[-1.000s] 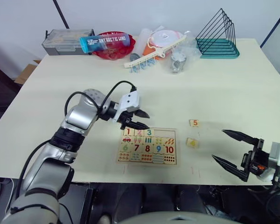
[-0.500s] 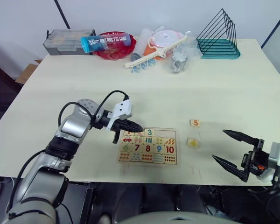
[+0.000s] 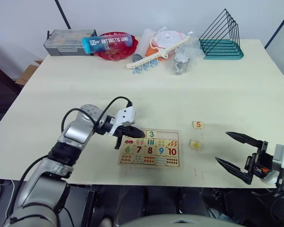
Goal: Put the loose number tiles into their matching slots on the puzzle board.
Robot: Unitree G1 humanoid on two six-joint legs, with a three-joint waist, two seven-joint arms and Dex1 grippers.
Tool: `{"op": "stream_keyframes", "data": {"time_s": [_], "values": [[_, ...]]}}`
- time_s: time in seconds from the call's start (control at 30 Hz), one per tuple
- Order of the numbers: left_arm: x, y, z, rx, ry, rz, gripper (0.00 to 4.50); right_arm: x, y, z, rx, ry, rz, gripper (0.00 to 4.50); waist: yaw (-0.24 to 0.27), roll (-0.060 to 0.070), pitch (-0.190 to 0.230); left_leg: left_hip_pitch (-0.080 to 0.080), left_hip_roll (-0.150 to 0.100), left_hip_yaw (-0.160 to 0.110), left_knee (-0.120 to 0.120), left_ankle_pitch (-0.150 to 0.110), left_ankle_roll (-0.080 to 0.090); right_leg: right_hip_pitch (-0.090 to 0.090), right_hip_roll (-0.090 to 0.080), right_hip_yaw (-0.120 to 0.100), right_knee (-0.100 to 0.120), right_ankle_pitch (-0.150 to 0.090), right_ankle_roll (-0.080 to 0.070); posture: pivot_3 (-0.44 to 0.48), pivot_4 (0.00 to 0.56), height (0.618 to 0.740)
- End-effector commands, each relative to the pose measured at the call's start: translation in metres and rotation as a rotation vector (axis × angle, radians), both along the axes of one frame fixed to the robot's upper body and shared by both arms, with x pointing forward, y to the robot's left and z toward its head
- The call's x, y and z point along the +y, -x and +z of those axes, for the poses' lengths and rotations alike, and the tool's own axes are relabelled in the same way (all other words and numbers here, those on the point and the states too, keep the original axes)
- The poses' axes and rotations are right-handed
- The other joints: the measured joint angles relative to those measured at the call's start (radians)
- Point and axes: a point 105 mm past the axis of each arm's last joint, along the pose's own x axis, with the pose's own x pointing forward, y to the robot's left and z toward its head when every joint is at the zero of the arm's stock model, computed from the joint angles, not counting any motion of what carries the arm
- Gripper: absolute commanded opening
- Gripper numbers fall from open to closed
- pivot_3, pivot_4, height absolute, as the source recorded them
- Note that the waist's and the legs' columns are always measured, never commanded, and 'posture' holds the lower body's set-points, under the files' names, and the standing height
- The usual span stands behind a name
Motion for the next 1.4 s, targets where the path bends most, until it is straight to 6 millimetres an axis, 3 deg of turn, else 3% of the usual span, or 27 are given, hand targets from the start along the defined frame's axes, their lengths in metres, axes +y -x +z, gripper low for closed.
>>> {"op": "stream_keyframes", "data": {"time_s": [0.03,0.53,0.93,1.4], "values": [[0.000,-0.003,0.002,-0.026,-0.004,0.003,0.02,-0.001,0.002,0.008,-0.038,0.009,0.005,4.50,0.000,0.000,0.000,0.000,0.000,0.000,0.000,0.000,0.000,0.000,0.000,0.000,0.000,0.000,0.000,0.000,0.150,0.740],[0.003,-0.004,0.003,-0.028,-0.009,0.000,0.02,0.000,0.003,0.007,-0.035,0.006,0.005,4.50,0.000,0.000,0.000,0.000,0.000,0.000,0.000,0.000,0.000,0.000,0.000,0.000,0.000,0.000,0.000,0.000,0.150,0.740],[0.003,0.000,0.047,0.023,0.229,0.057,0.02,-0.001,0.002,0.006,-0.022,-0.011,-0.008,4.50,-0.001,0.000,0.000,0.000,0.000,0.000,0.000,0.000,0.000,0.000,0.000,0.000,0.000,0.000,0.000,0.000,0.150,0.740],[0.038,0.001,0.052,-0.019,0.380,0.396,0.02,-0.027,-0.022,0.009,0.055,-0.073,-0.187,4.50,0.001,0.000,0.000,0.001,0.003,0.000,0.000,0.000,0.000,0.000,-0.001,0.001,0.000,0.000,0.000,0.000,0.150,0.740]]}}
